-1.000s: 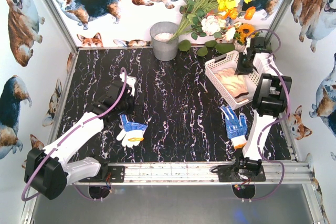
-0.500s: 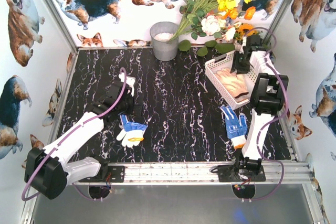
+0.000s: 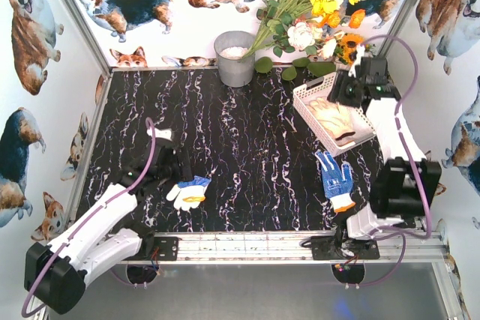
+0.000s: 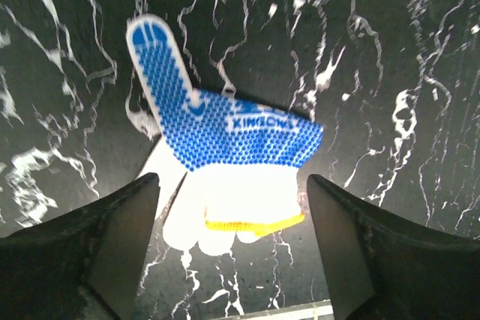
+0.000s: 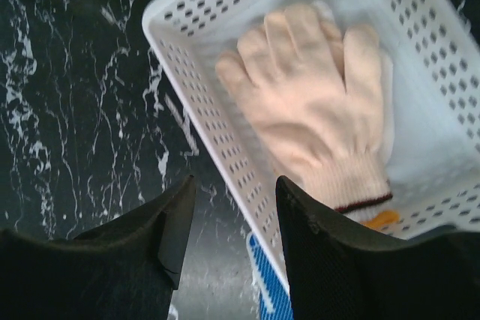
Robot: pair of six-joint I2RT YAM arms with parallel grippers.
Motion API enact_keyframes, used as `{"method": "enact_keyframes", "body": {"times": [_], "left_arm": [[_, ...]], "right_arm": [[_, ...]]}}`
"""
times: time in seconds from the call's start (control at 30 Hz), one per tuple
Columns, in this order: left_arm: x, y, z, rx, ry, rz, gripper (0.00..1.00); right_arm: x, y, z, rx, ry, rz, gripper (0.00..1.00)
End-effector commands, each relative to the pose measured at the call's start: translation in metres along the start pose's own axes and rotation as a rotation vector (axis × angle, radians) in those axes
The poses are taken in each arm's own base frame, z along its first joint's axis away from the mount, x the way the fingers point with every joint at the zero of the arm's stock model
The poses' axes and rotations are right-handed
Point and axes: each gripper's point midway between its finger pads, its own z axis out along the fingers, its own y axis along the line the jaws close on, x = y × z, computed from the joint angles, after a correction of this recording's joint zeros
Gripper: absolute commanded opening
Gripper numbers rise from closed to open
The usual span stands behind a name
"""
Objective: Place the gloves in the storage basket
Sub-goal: Place the glove in the bin, then adjust the glove at the center of the board.
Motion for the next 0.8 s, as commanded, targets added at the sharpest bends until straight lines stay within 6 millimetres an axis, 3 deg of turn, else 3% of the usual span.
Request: {"method": "enact_keyframes", "body": {"times": [0.0,0.13,0.3,0.43,0.6,0.77], "left_arm": [[0.027,0.005,0.008,0.002,0.060,-0.127,0.70],[0.045,0.008,0.018,0.002,0.102,-0.157,0.54],[0.047,0.001,0.027,0.044,0.086,-0.206,0.47],[0.052,0.007,0.033,0.014,0.090,-0.214,0.40],[0.039,0.016,0.035,-0.043,0.028,-0.213,0.36],[0.017,0.033,0.035,-0.129,-0.044,-0.192,0.36]], "right_arm": [[0.002,0.013,-0.031,-0.037,-0.083,0.059,0.49],[0.026,0.033,-0.058,-0.125,-0.088,0.110,0.49],[0.071,0.065,-0.078,-0.218,-0.027,0.124,0.49],[0.101,0.089,-0.095,-0.275,0.010,0.107,0.48],[0.142,0.109,-0.101,-0.322,0.092,0.086,0.47],[0.162,0.118,-0.106,-0.336,0.129,0.084,0.46]]}}
